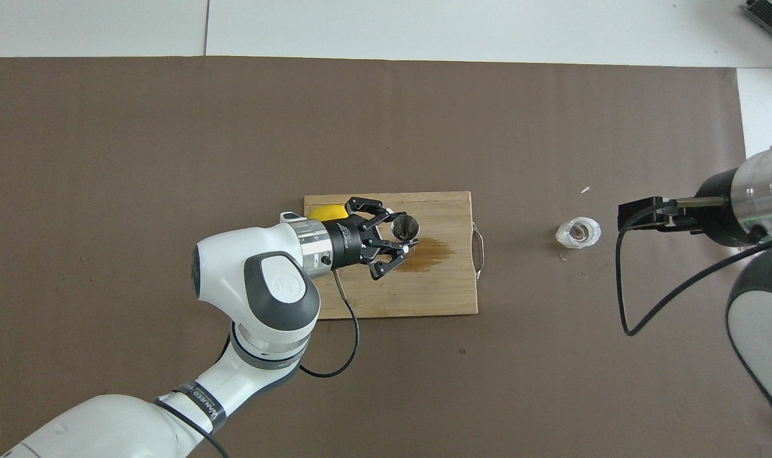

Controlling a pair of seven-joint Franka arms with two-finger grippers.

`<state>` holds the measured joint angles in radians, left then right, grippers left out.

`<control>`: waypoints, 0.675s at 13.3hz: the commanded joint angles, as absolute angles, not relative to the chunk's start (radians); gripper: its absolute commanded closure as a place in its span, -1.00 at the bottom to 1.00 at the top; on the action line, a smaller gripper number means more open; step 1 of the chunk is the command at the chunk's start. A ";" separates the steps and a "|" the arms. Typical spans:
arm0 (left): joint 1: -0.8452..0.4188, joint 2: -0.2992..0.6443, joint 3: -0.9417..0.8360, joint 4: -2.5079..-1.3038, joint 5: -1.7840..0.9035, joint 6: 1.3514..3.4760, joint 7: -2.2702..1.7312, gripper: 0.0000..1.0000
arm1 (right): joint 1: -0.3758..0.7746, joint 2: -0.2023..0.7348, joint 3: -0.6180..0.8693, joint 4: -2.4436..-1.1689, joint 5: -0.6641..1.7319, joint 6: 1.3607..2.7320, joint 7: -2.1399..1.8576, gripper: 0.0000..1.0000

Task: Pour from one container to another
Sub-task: 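Carry the metal cup with the left gripper onto the cutting board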

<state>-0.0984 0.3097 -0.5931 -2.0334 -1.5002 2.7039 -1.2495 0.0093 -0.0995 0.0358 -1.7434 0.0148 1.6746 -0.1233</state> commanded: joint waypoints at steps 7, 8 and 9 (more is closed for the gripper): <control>-0.117 0.278 -0.575 -2.059 -1.511 2.717 -1.209 -0.24 | -0.014 -0.158 0.038 -1.896 0.028 1.828 -0.863 -1.00; -0.117 0.278 -0.577 -2.059 -1.509 2.717 -1.209 -0.44 | -0.014 -0.158 0.038 -1.904 0.026 1.833 -0.938 -1.00; -0.117 0.278 -0.577 -2.059 -1.500 2.714 -1.210 -0.75 | -0.017 -0.153 0.038 -1.917 0.028 1.859 -1.012 -1.00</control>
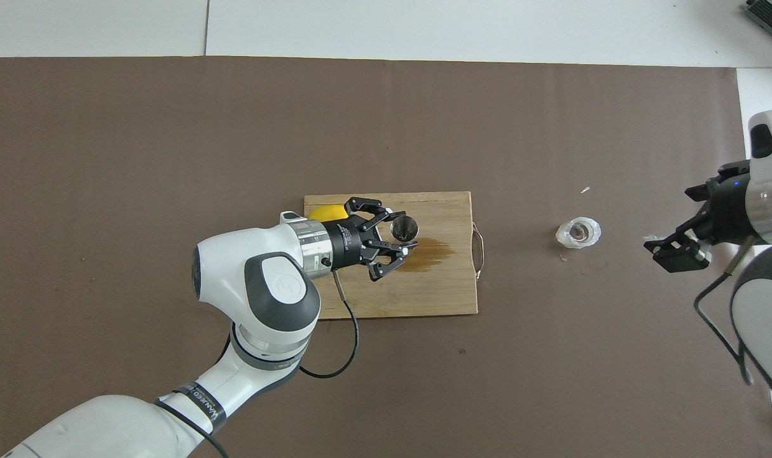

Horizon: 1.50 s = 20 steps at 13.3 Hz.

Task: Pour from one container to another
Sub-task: 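Set the metal cup on the board while the right gripper approaches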

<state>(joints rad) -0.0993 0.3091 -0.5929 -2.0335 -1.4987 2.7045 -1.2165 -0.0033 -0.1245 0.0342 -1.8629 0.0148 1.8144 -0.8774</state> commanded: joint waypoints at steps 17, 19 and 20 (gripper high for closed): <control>0.002 0.120 -0.566 -2.005 -0.972 2.338 -1.262 -1.00 | -0.158 0.161 0.038 -1.944 0.412 2.017 -1.978 -1.00; 0.014 0.124 -0.566 -1.971 -0.734 2.271 -1.262 -1.00 | -0.161 0.184 0.038 -1.944 0.417 2.019 -2.009 -1.00; 0.020 0.126 -0.566 -1.961 -0.639 2.237 -1.261 -1.00 | -0.163 0.189 0.038 -1.944 0.417 2.022 -2.032 -1.00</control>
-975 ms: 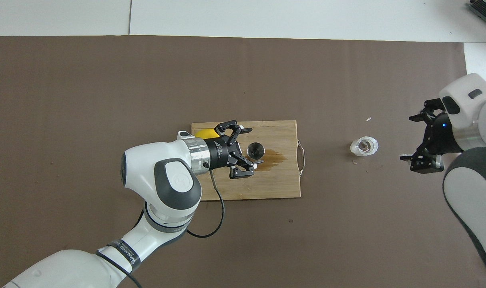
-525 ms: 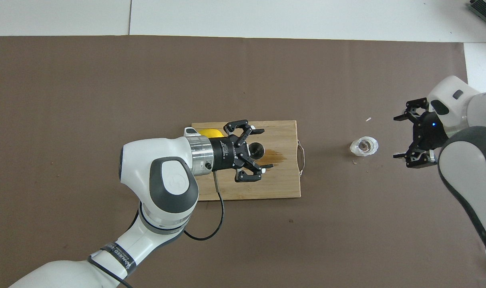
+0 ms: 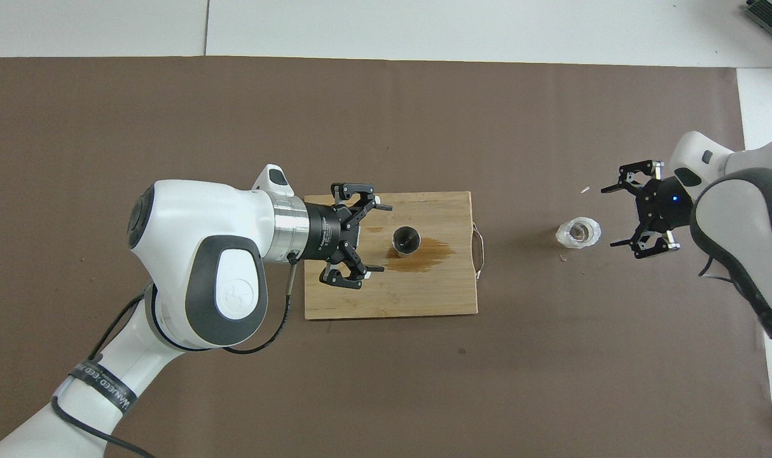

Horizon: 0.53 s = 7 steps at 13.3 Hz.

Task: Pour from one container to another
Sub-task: 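Retract the left gripper while the right gripper opens around the white cup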

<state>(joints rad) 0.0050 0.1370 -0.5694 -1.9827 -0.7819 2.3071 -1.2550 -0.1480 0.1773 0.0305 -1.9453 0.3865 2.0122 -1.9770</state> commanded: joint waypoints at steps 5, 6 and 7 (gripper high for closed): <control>0.049 0.132 -0.565 -1.894 -0.298 2.140 -1.159 -1.00 | -0.178 0.238 0.038 -1.963 0.429 2.023 -2.103 -1.00; 0.049 0.127 -0.565 -1.894 -0.232 2.140 -1.105 -1.00 | -0.184 0.251 0.038 -1.968 0.451 2.028 -2.126 -1.00; 0.051 0.124 -0.566 -1.894 -0.178 2.140 -1.057 -1.00 | -0.193 0.262 0.038 -1.980 0.480 2.042 -2.158 -1.00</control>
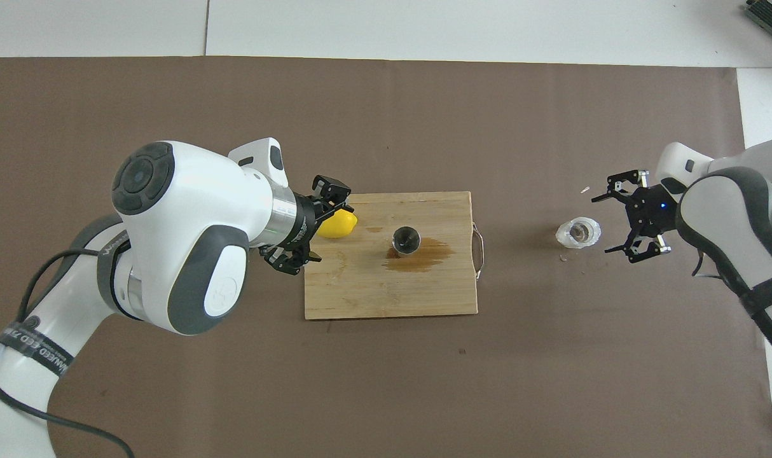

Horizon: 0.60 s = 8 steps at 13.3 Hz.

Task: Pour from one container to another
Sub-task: 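Retract the left gripper while the right gripper opens around the white cup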

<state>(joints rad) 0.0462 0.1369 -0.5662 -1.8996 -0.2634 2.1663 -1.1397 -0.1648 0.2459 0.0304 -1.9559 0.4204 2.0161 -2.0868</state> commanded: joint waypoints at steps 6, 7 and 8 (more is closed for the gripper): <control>0.217 0.103 -0.563 -1.875 -0.086 2.151 -0.417 -1.00 | -0.226 0.334 0.038 -2.009 0.591 2.051 -2.299 -1.00; 0.242 0.103 -0.563 -1.862 -0.086 2.149 -0.326 -1.00 | -0.222 0.334 0.038 -2.010 0.612 2.051 -2.298 -1.00; 0.264 0.103 -0.561 -1.847 -0.084 2.142 -0.261 -1.00 | -0.221 0.333 0.038 -2.016 0.629 2.051 -2.298 -1.00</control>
